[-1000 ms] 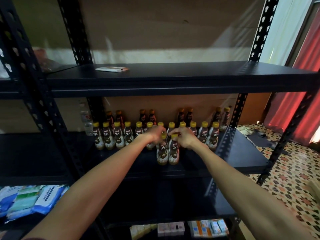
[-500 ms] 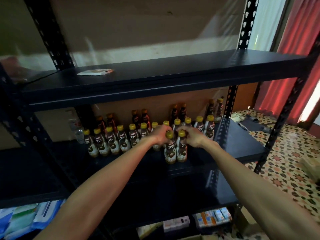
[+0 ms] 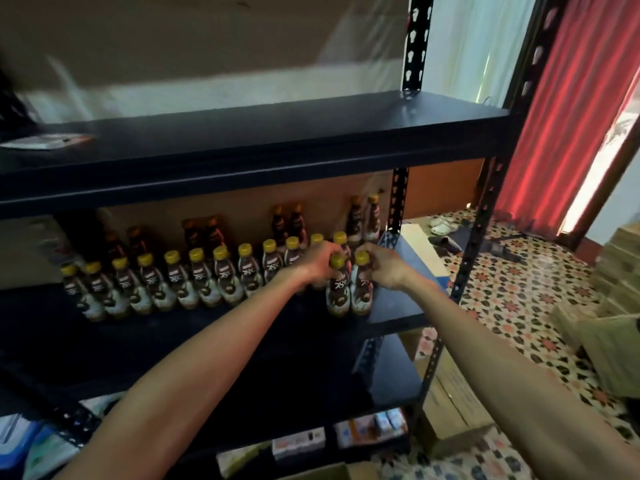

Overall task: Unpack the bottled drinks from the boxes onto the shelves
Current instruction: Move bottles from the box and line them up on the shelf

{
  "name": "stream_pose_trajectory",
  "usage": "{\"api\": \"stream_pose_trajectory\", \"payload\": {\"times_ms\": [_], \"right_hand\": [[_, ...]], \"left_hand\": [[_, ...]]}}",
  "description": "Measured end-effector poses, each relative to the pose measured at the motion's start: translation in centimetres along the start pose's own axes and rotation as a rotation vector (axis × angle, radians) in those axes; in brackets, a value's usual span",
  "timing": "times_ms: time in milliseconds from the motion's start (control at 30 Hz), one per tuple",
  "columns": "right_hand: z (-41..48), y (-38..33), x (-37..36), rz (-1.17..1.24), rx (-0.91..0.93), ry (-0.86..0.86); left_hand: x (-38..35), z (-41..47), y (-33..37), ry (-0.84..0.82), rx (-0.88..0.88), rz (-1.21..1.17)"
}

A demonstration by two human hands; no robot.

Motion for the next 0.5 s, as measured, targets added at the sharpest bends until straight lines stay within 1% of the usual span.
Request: {"api": "stream_pose_trajectory", "payload": {"times_ms": [100,200,267,333,400,500], "right_hand": [[-0.8,2.5,2.4,-0.026,-0.020,-0.009],[-1.0,5.0,4.2,0.017,-0.087,0.000],[-1.0,6.2,4.8,0.033,-0.078,0.005],[-0.8,7.0,5.1,0.048,-0.052,0.050],[0.1,8.0,4.6,0.064,-0.030,0.103],[1.4,8.4,3.7,0.099,-0.026,0.139]], "left_hand": [[-1.6,2.0,2.8,0.001,0.004,0.013],[-2.9,3.6,5.1,0.015,-0.001,0.022],[-3.6,4.5,6.2,0.029,-0.002,0.063],[-4.0,5.1,6.8,0.043,-0.009,0.091],[-3.9,5.5,6.9,0.066,-0.011,0.156],[-3.2,5.8,6.9,0.155,-0.067,0.347]]}}
Point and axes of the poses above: each hand's wrist, its own z-axis towards the middle knuckle, its own x-axis out of the back of the hand, y = z × x, the point moved 2 cm from there along z, towards the middle knuckle, and after that the axes turned 2 degrees about y, right-handed, at the moved point
